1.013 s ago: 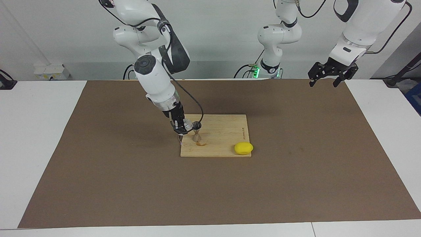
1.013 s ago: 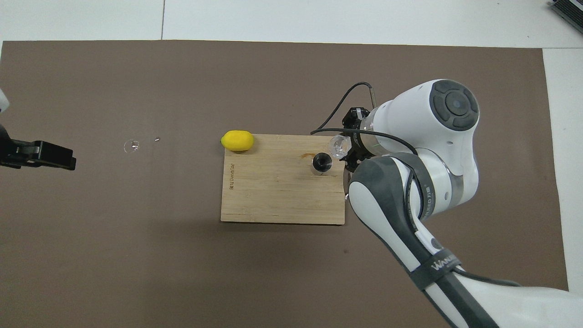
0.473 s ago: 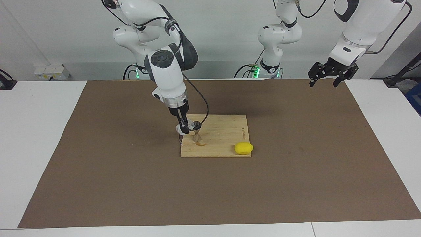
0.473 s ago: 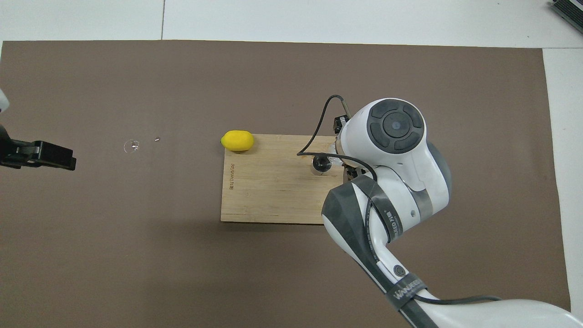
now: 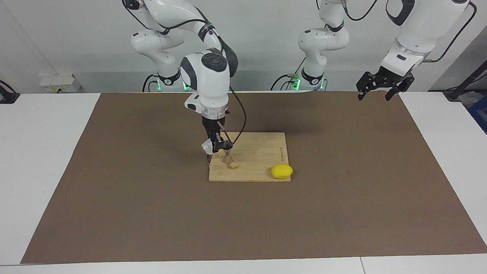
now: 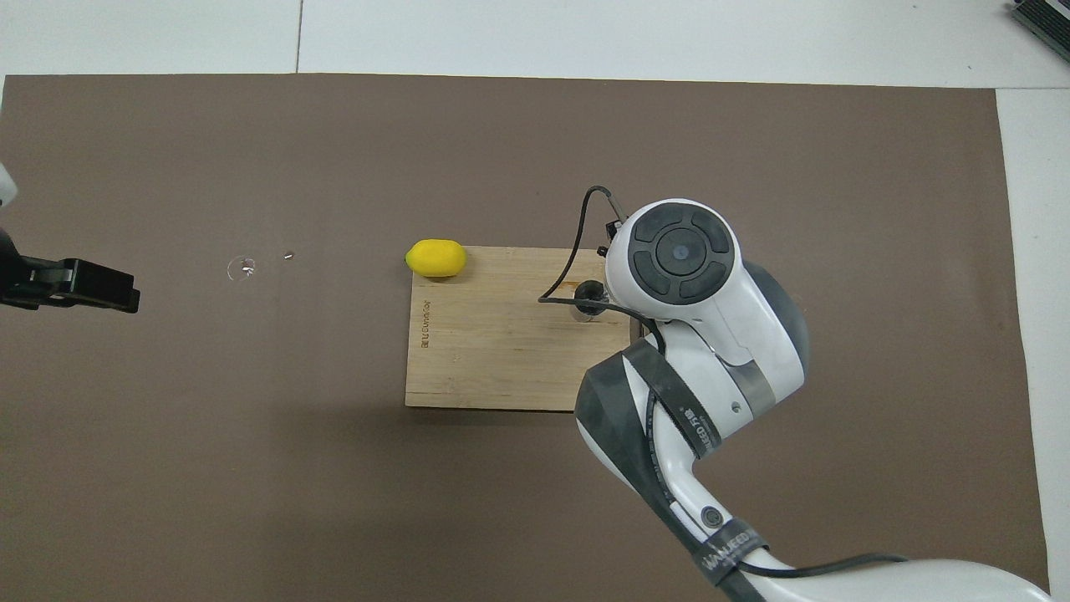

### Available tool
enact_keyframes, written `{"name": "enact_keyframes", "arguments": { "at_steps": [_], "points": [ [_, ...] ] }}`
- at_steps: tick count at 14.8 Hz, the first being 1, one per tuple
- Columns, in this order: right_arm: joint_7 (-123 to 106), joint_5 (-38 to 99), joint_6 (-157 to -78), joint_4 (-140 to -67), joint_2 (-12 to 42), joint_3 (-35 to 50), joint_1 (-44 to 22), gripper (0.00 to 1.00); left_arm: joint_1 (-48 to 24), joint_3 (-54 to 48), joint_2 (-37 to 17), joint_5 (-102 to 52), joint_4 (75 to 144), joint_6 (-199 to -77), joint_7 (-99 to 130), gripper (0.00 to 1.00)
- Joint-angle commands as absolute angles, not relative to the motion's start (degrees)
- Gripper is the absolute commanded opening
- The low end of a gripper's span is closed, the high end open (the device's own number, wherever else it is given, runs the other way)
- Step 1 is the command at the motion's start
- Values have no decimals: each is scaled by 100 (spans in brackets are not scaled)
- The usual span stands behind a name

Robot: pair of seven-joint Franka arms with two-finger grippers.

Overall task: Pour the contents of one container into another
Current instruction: 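Tilt the clear glass with the right gripper to pour into the cup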

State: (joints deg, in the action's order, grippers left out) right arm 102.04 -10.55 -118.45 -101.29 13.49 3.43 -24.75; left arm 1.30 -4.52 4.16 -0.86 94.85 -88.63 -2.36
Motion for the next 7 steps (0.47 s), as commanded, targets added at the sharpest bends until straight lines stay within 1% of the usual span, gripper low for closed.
{"name": "enact_keyframes", "arguments": {
  "at_steps": [1,7],
  "points": [
    [10336,-1231,-11751,-10002,1389,352,-2558,0,220,-510,457,-88,9492,-8780,-325,100],
    [10397,-916,-11707,-9932,1415,378,-2409,0,220,-510,457,-88,9492,-8780,-325,100]
  ]
}}
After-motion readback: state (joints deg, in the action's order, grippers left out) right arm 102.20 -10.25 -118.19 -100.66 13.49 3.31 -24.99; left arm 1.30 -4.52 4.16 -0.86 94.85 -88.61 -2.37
